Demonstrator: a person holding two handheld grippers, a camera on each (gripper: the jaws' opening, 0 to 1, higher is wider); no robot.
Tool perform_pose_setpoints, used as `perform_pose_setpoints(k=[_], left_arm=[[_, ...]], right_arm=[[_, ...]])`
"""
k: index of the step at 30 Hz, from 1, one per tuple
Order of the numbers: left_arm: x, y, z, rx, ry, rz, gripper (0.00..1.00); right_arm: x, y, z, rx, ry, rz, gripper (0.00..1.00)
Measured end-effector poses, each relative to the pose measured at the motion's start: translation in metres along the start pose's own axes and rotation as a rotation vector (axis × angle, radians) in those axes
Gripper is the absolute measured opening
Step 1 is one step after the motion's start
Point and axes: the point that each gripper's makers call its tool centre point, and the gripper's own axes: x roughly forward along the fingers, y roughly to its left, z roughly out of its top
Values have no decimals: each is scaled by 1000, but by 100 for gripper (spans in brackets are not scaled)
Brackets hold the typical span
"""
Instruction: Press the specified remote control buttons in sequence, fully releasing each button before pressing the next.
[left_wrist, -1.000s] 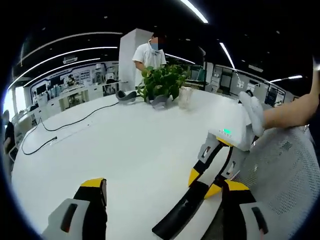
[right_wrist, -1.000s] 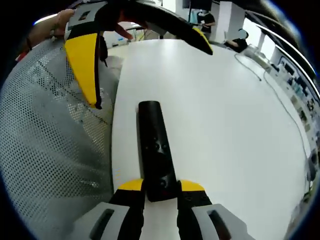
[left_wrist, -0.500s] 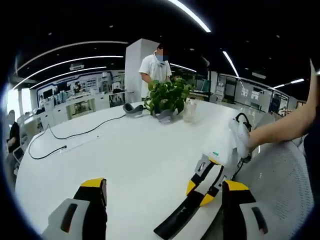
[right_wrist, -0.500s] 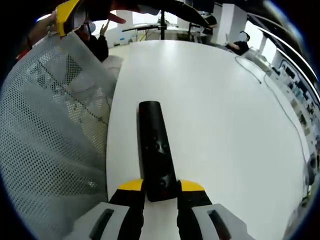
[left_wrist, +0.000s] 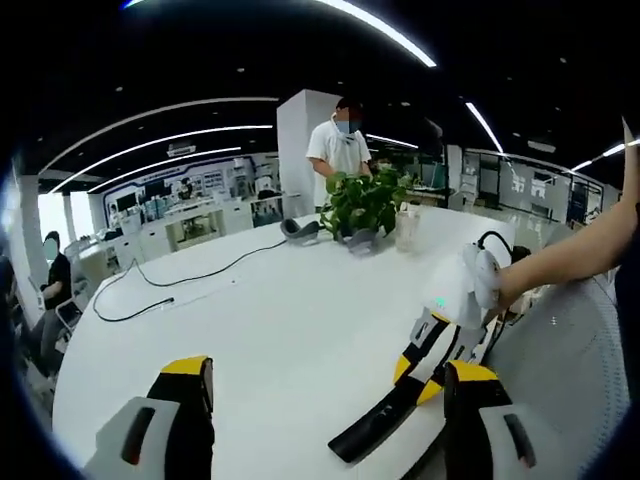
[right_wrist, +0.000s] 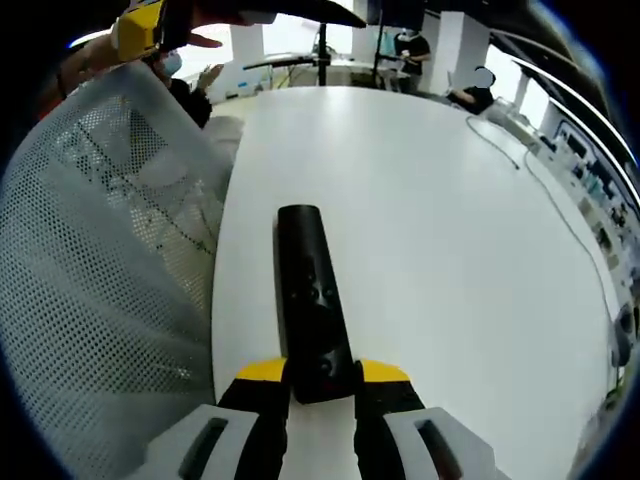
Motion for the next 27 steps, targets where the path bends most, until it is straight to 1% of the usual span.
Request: perform_pose_setpoints(k=[1,4,5,8,11,13,16,20,22,23,24,25,27], left_arm=[[-2,1,1,-12,-6,8,100],[-10,3,8,-67,-53,27,100],[-13,3,9,-73,-65,29,100],[-21,2,8,-84,-73,33,100],[-29,1,8,-119,-91,37,100],[-34,-1,12,-117,-124,29,100],[-37,-3,15,-106,-153,31,100],[-40,-3,20,-158,-210,23,100],[-43,-4,22,-161,-229,27,100],[-44,-4,25,-158,-247,30,100],[-47,-2,33,-141,-301,46,100],[-48,-1,35,-144,-323,55,100],[-50,1,36,-168,-346,59,100]], right_arm=[[0,0,0,0,-1,0,22],[0,0,0,0,-3,-1,22],[0,0,0,1,-3,-1,22],[0,0,0,3,-10,-1,22],[0,0,0,4,-16,-1,22],[0,0,0,3,-17,-1,22],[0,0,0,2,-17,-1,22],[0,0,0,5,-21,-2,22],[0,0,0,5,-25,-4,22],[0,0,0,7,-30,-4,22],[0,0,0,9,-33,-5,22],[0,-1,0,10,-36,-5,22],[0,0,0,9,-41,-6,22]])
